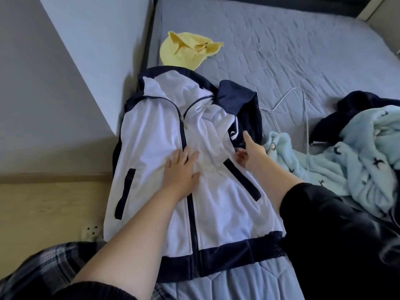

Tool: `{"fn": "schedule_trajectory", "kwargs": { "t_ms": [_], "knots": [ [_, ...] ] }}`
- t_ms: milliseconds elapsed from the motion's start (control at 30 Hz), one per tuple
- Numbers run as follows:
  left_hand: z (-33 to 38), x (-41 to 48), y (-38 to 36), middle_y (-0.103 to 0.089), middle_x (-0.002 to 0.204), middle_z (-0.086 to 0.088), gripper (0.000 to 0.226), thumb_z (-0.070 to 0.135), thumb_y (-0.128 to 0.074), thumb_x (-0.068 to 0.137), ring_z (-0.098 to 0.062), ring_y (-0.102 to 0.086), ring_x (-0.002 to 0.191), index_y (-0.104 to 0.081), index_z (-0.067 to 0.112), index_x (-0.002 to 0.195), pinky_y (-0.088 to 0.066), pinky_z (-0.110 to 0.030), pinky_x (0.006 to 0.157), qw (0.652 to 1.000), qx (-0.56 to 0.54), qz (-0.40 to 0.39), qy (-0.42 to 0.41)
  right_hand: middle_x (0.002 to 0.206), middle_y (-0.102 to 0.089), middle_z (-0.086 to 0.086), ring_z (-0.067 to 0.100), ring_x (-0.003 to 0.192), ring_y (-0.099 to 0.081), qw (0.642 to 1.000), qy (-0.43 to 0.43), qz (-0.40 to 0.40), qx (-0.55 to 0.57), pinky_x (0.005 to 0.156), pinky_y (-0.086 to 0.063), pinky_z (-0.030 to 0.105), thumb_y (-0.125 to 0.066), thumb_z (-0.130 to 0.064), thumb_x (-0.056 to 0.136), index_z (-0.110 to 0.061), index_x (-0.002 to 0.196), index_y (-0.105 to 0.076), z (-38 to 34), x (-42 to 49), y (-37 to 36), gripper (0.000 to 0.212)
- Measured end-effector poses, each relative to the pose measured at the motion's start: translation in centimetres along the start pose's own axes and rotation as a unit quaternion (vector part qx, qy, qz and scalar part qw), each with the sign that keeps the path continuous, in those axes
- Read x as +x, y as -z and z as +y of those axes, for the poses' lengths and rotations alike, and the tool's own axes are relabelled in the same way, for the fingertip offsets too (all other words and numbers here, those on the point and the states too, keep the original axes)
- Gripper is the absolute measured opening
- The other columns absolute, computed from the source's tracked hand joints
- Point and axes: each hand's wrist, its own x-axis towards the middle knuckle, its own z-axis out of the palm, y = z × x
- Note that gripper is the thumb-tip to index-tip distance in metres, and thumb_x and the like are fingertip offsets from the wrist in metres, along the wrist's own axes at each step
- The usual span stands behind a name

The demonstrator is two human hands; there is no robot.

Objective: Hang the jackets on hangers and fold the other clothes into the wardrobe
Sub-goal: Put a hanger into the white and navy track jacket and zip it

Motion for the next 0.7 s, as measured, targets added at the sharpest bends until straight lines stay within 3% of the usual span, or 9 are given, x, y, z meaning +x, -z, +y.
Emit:
{"fn": "schedule_trajectory", "kwargs": {
  "t_ms": [67, 133, 200, 233, 333, 433, 533, 600, 700],
  "knots": [
    [-0.1, 0.1, 0.2, 0.003, 0.161, 0.002, 0.062, 0.037, -0.039, 0.098, -0.023, 0.005, 0.148, -0.009, 0.030, 0.152, -0.007, -0.046, 0.119, 1.000, -0.009, -0.008, -0.005, 0.053, -0.043, 0.001, 0.012, 0.032, -0.040, 0.999, -0.010, -0.007, 0.036, 0.039, -0.036, 0.020, -0.069, -0.034, 0.086, -0.013, 0.072, -0.049, -0.9, 0.6, -1.0, 0.033],
    [-0.4, 0.3, 0.6, 0.002, 0.161, 0.004, 0.062, 0.036, -0.041, 0.097, -0.021, 0.005, 0.148, -0.012, 0.032, 0.152, -0.006, -0.045, 0.119, 0.999, -0.029, -0.016, -0.004, 0.056, -0.039, 0.000, 0.013, 0.035, -0.038, 0.999, 0.032, 0.006, 0.003, 0.038, -0.032, 0.017, -0.062, -0.019, 0.090, -0.016, 0.068, -0.043, -2.3, 0.9, -1.6, 0.029],
    [-0.7, 0.4, 0.9, -0.001, 0.161, 0.008, 0.062, 0.036, -0.043, 0.096, -0.018, 0.004, 0.148, -0.015, 0.033, 0.151, -0.006, -0.046, 0.118, 0.999, -0.032, -0.011, 0.005, 0.070, -0.053, 0.004, 0.018, 0.064, -0.054, 0.967, 0.194, 0.086, -0.142, 0.056, -0.043, 0.025, -0.053, -0.009, 0.090, -0.011, 0.078, -0.053, -4.8, 0.4, -1.4, 0.012],
    [-0.9, 0.5, 1.0, -0.002, 0.161, 0.010, 0.061, 0.038, -0.043, 0.096, -0.016, 0.003, 0.148, -0.016, 0.033, 0.151, -0.006, -0.048, 0.118, 1.000, -0.025, -0.008, 0.014, 0.085, -0.060, 0.008, 0.020, 0.082, -0.059, 0.938, 0.266, 0.134, -0.178, 0.069, -0.047, 0.028, -0.051, -0.008, 0.090, -0.007, 0.094, -0.059, -6.4, -0.1, -0.6, 0.008],
    [-0.9, 0.5, 1.2, -0.002, 0.160, 0.014, 0.059, 0.040, -0.042, 0.096, -0.013, 0.002, 0.148, -0.017, 0.033, 0.150, -0.005, -0.050, 0.118, 1.000, -0.009, -0.008, 0.027, 0.128, -0.057, 0.013, 0.020, 0.110, -0.057, 0.894, 0.376, 0.229, -0.090, 0.091, -0.044, 0.028, -0.047, -0.012, 0.094, -0.008, 0.137, -0.042, -12.0, -1.2, 3.1, 0.043],
    [-0.8, 0.4, 1.3, 0.001, 0.160, 0.014, 0.059, 0.040, -0.040, 0.097, -0.012, 0.004, 0.148, -0.015, 0.033, 0.151, -0.003, -0.050, 0.118, 0.999, -0.003, -0.014, 0.029, 0.150, -0.036, 0.000, 0.012, 0.130, -0.041, 0.880, 0.353, 0.291, -0.131, 0.101, -0.028, 0.023, -0.045, -0.012, 0.095, -0.021, 0.152, -0.012, -14.9, -0.4, 6.1, 0.066],
    [-0.8, 0.3, 1.2, 0.003, 0.160, 0.013, 0.060, 0.040, -0.039, 0.098, -0.012, 0.006, 0.148, -0.013, 0.032, 0.151, -0.002, -0.049, 0.118, 0.999, -0.008, -0.017, 0.031, 0.158, -0.017, 0.001, 0.021, 0.142, -0.026, 0.878, 0.274, 0.273, -0.282, 0.114, -0.022, 0.036, -0.051, -0.009, 0.091, -0.017, 0.153, -0.004, -12.7, 1.1, 6.3, 0.078],
    [-0.9, 0.2, 1.3, 0.004, 0.161, 0.011, 0.061, 0.040, -0.039, 0.098, -0.012, 0.007, 0.147, -0.013, 0.032, 0.152, -0.001, -0.047, 0.118, 0.999, -0.021, -0.022, 0.028, 0.154, -0.024, 0.011, 0.030, 0.140, -0.027, 0.865, 0.271, 0.205, -0.369, 0.111, -0.026, 0.040, -0.051, -0.010, 0.091, -0.011, 0.150, -0.017, -9.4, 1.5, 5.1, 0.068],
    [-1.2, 0.0, 1.3, 0.003, 0.161, 0.007, 0.061, 0.041, -0.040, 0.099, -0.014, 0.006, 0.148, -0.013, 0.029, 0.152, -0.001, -0.045, 0.118, 0.999, -0.026, -0.024, 0.022, 0.142, -0.038, 0.015, 0.031, 0.130, -0.039, 0.829, 0.337, 0.100, -0.435, 0.103, -0.033, 0.038, -0.052, -0.017, 0.090, -0.010, 0.143, -0.034, -4.5, 0.6, 2.0, 0.056]
  ]
}}
